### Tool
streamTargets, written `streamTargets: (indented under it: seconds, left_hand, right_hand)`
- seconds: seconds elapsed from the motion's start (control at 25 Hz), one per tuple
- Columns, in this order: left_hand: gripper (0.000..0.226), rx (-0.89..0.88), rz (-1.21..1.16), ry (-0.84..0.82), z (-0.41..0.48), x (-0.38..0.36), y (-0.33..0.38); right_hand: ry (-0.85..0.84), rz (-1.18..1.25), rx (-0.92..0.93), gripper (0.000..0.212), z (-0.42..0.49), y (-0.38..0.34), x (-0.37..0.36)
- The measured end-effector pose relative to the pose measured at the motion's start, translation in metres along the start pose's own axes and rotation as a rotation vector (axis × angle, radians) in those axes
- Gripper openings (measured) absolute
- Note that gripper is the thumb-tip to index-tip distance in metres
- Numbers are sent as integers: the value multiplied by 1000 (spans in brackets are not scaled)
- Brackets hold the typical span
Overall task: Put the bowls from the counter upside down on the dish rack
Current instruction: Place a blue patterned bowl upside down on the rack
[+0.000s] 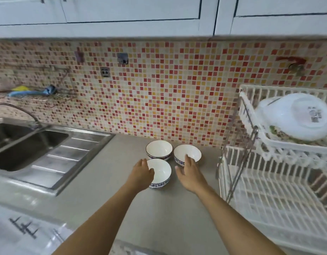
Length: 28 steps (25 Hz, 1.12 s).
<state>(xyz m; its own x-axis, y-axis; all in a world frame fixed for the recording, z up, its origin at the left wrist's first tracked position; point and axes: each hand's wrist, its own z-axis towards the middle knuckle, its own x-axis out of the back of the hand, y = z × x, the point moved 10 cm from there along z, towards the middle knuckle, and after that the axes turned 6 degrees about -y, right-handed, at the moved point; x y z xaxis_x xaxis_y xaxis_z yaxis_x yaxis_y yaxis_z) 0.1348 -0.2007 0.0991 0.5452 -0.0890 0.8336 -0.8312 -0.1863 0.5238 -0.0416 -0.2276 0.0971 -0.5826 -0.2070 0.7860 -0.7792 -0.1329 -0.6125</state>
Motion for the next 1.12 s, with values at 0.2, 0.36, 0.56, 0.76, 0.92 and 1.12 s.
streamTargets:
  seconds: [0.2, 0.36, 0.56, 0.76, 0.92, 1.12]
  left_hand:
    - [57, 140, 26, -51, 56, -37, -52]
    - [64, 260, 13, -67, 99, -60, -81]
    - [64, 434, 22, -110, 129, -85, -106]
    - [54, 456, 60, -117, 133, -92, -112]
    - [45, 358, -51, -25, 108, -78, -100]
    - [40, 185, -234, 229, 56, -10, -63]
  right_hand:
    - [-79, -6, -129, 71, 70, 41, -56]
    - [-138, 42, -172, 72, 114, 57, -95]
    - [-273, 84, -289, 61, 145, 87, -140]
    - [-243, 112, -273, 31, 151, 90, -142]
    - [-205, 200, -187, 28, 129, 83, -134]
    - [-6, 223, -4, 33, 81, 33, -69]
